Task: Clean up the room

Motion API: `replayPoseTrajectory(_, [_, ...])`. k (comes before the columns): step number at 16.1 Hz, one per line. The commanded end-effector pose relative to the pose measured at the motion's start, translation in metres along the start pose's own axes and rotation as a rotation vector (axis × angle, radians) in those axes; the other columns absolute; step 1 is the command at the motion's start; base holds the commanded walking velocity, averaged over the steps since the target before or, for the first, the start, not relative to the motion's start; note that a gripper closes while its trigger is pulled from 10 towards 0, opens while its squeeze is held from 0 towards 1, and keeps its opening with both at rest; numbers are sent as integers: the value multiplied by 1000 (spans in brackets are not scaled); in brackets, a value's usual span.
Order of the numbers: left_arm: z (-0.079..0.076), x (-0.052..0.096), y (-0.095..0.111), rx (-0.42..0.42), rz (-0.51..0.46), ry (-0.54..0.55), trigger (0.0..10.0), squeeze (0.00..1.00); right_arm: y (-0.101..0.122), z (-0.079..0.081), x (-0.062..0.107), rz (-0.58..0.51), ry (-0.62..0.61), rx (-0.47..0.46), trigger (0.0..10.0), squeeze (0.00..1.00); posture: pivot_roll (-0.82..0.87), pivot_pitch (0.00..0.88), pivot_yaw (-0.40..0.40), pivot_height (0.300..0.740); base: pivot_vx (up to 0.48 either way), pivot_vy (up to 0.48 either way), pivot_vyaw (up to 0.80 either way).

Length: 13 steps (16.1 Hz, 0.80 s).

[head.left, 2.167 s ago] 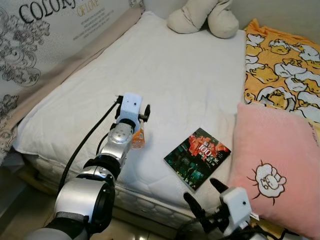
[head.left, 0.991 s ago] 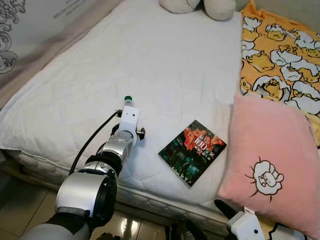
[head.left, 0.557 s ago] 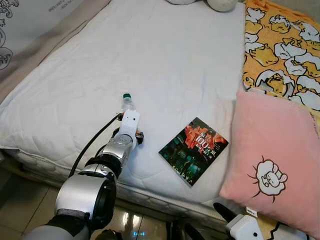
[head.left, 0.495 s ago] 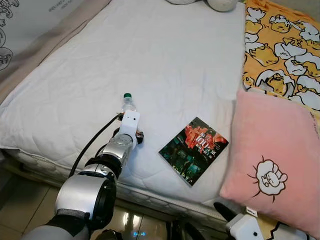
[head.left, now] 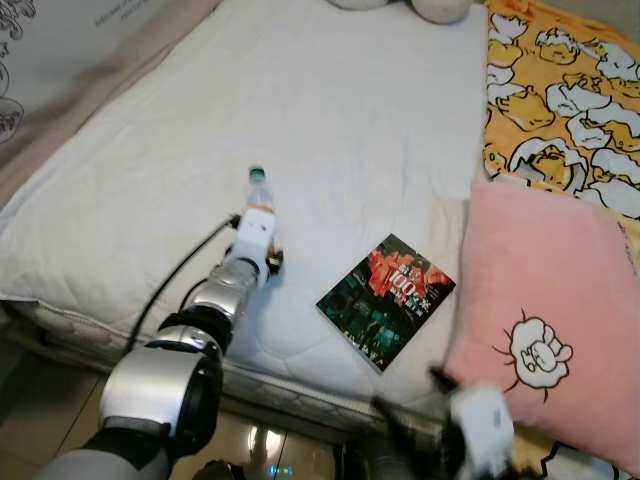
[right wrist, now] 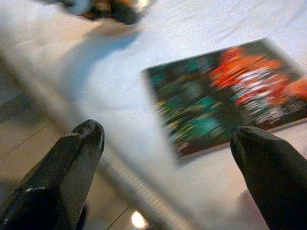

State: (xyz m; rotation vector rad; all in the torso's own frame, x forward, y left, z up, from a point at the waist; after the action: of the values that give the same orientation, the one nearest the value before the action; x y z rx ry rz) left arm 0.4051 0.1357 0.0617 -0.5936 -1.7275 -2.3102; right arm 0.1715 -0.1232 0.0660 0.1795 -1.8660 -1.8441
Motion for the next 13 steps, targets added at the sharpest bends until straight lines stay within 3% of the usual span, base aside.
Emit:
replayPoseTrajectory(1, [4, 1, 19, 19, -108, 10, 0, 0, 6, -19, -9, -50, -75, -3, 10000, 0, -204, 0, -20, 740, 0, 0, 0])
replayPoseTrajectory(2, [4, 1, 20, 8, -121, 9, 0, 0, 11, -25, -17, -81, -97, 0, 10000, 0, -191, 0, -17, 740, 0, 0, 0])
replayPoseTrajectory(4, [6, 4, 33, 38, -217, 2, 0, 0, 34, -54, -29, -206, -239, 23, 10000, 0, -155, 0, -4, 740, 0, 0, 0])
replayPoseTrajectory(5, [18, 16, 61, 135, -425, 7, 0, 0, 61, -84, -31, -341, -404, 64, 10000, 0, -119, 0, 13, 740, 0, 0, 0])
replayPoseTrajectory(7, [20, 27, 73, 61, -542, 7, 0, 0, 66, -97, -35, -380, -468, 52, 10000, 0, -79, 0, 5, 740, 0, 0, 0])
replayPoseTrajectory(8, [17, 29, 74, 33, -558, -5, 4471, 0, 66, -99, -36, -383, -481, 54, 10000, 0, -79, 0, 5, 740, 0, 0, 0])
replayPoseTrajectory(9, [5, 41, 71, 64, -628, -48, 10000, 0, 66, -104, -41, -391, -515, 87, 10000, 0, -65, 0, 2, 740, 0, 0, 0])
replayPoseTrajectory(11, [-14, 44, 64, 167, -639, -103, 10000, 0, 70, -101, -61, -400, -501, 111, 10000, 0, -58, 0, -3, 740, 0, 0, -225])
replayPoseTrajectory(13, [-26, 51, 65, 179, -668, -156, 10000, 0, 74, -95, -71, -417, -463, 133, 10000, 0, -57, 0, -6, 740, 0, -480, -716])
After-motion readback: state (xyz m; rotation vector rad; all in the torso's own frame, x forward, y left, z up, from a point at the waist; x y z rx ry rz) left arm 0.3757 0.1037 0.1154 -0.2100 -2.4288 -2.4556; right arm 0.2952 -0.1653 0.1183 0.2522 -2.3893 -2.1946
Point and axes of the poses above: a point about 5 cm out from each wrist's last joint towards the gripper, its own x axis pointing back from the gripper into the wrist, its own y axis along the axis of the wrist's last joint, z = x × y, the point moved 4 cm from there along -x, pointing out of the wrist towards the gripper, and after that the axes turned 3 degrees about -x, right-handed, at the moved point
